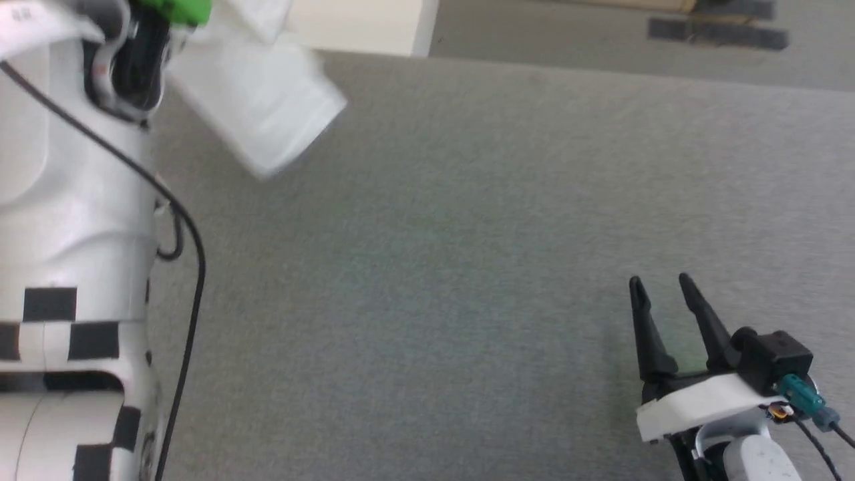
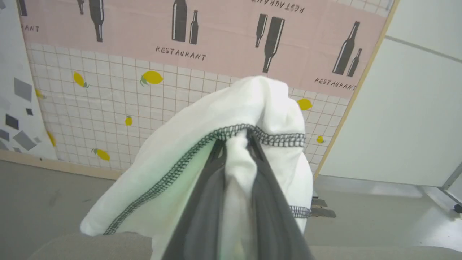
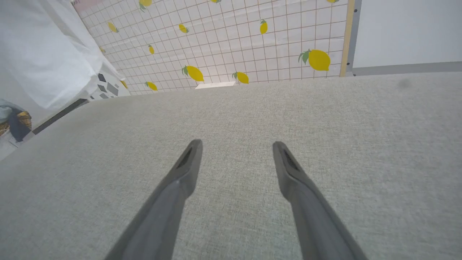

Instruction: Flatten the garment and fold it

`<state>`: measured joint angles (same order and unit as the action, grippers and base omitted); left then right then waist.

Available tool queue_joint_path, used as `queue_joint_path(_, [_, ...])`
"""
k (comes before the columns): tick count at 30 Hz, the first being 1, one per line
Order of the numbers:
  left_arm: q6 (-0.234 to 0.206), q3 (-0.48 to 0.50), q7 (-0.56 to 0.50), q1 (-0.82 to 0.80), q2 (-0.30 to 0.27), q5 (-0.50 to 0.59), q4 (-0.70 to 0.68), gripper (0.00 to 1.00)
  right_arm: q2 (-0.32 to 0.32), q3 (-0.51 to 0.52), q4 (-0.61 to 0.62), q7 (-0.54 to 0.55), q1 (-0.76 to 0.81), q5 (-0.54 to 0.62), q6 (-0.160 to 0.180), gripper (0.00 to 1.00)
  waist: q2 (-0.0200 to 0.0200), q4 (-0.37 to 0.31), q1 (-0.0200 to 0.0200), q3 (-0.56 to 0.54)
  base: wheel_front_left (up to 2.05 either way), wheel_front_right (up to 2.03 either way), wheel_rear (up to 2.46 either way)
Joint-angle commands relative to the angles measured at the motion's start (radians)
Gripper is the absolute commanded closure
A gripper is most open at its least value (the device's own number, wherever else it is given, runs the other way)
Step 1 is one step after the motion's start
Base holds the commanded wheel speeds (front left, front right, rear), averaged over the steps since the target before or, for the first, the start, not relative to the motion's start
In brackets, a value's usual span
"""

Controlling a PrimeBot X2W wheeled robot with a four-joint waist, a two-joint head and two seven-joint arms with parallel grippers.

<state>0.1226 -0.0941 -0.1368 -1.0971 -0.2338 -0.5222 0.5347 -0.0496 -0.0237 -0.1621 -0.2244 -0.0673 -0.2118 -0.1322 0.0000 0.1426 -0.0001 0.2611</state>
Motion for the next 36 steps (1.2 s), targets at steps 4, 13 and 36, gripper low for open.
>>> queue_joint_path(4, [0.007,-0.05,-0.024,-0.036,0.059,-0.084,-0.079,1.0,-0.001,0.012,-0.031,-0.02,0.024,-0.02,0.002,0.0,0.0,-0.166,0.0001,-0.142,0.0,0.0,0.0])
queue_joint_path(13, [0.008,-0.179,-0.137,0.26,0.129,-0.231,-0.172,1.0,-0.001,0.079,-0.056,-0.033,0.065,-0.026,0.002,0.0,0.0,-0.243,0.0001,-0.186,0.0,0.0,0.0])
queue_joint_path(36, [-0.138,-0.125,-0.022,0.753,0.084,-0.275,-0.272,0.0,-0.001,0.072,-0.076,-0.037,0.108,-0.052,0.002,0.0,0.0,-0.171,0.0001,-0.249,0.0,0.0,0.0])
